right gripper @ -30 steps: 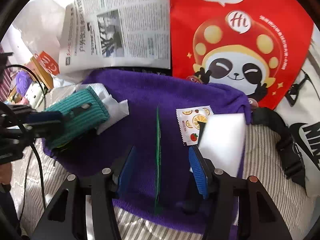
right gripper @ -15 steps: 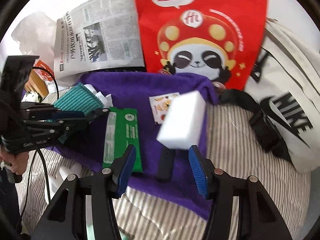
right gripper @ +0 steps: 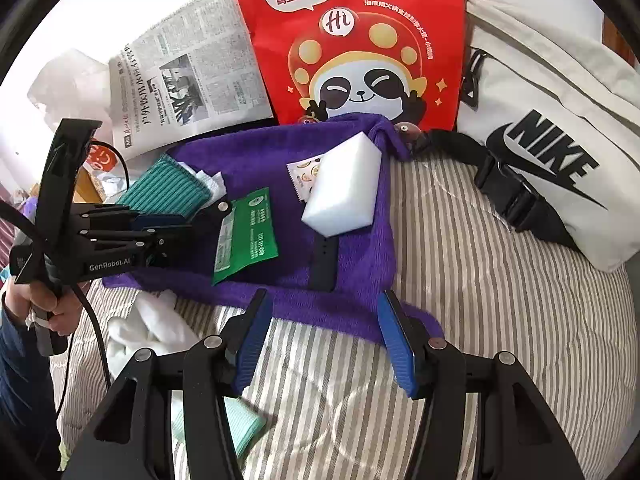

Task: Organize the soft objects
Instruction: 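Grasp the white glove by its mint cuff with the right gripper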

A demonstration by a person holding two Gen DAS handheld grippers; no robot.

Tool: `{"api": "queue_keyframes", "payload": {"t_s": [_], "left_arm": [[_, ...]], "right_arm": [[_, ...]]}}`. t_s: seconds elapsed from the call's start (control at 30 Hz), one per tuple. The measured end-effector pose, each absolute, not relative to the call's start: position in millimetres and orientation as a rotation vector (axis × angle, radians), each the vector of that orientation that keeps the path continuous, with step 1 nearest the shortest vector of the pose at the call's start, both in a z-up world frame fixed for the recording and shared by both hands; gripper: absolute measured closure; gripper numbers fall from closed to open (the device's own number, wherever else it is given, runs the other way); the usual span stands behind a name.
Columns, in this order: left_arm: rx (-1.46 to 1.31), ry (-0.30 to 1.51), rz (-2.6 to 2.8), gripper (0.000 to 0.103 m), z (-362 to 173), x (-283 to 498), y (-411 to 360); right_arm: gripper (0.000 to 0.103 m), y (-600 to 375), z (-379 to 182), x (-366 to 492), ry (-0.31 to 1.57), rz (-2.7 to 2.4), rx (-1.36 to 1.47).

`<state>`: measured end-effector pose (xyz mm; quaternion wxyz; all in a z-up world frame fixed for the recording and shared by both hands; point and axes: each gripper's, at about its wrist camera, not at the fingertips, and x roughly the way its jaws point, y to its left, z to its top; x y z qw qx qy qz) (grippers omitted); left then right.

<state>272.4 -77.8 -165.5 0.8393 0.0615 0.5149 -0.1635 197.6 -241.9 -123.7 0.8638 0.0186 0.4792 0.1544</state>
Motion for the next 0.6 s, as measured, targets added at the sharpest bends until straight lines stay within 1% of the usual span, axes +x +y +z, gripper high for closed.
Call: {"api": "queue_keyframes", "payload": {"t_s": [0.03, 0.07, 0.1, 0.13, 0.2, 0.47, 0.6], "left_arm": [[0.126, 1.094, -0.345, 0.071, -165.1, 271.4, -78.0], [0.122, 1.096, -0.346, 0.067, -164.6, 270.7, -77.9], [0.112, 1.096, -0.352, 0.060, -163.2, 268.7, -77.9], [0.103, 1.096, -0.359, 0.054, -161.9, 266.8, -77.8], [0.083, 1.086, -0.374, 0.051, -156.8, 260.8, -78.0], [0.089, 1.050, -0.341, 0.051, -136.3, 235.0, -76.5], [0.078, 1.026, -0.332, 0.050, -125.8, 220.1, -69.5]], "right_arm": [[0.048, -242.2, -122.8, 193.9, 1.004, 0.324, 0.044], [0.048, -241.8, -122.1, 191.9, 1.005, 0.327, 0.048], [0.048, -240.7, -121.3, 188.8, 1.006, 0.337, 0.053], [0.048, -239.1, -120.2, 183.7, 1.004, 0.347, 0.054], [0.048, -235.7, -118.7, 175.7, 1.002, 0.359, 0.053], [0.048, -218.1, -116.7, 141.7, 1.003, 0.427, 0.042], [0.046, -212.5, -120.3, 128.4, 1.017, 0.458, 0.053]]}}
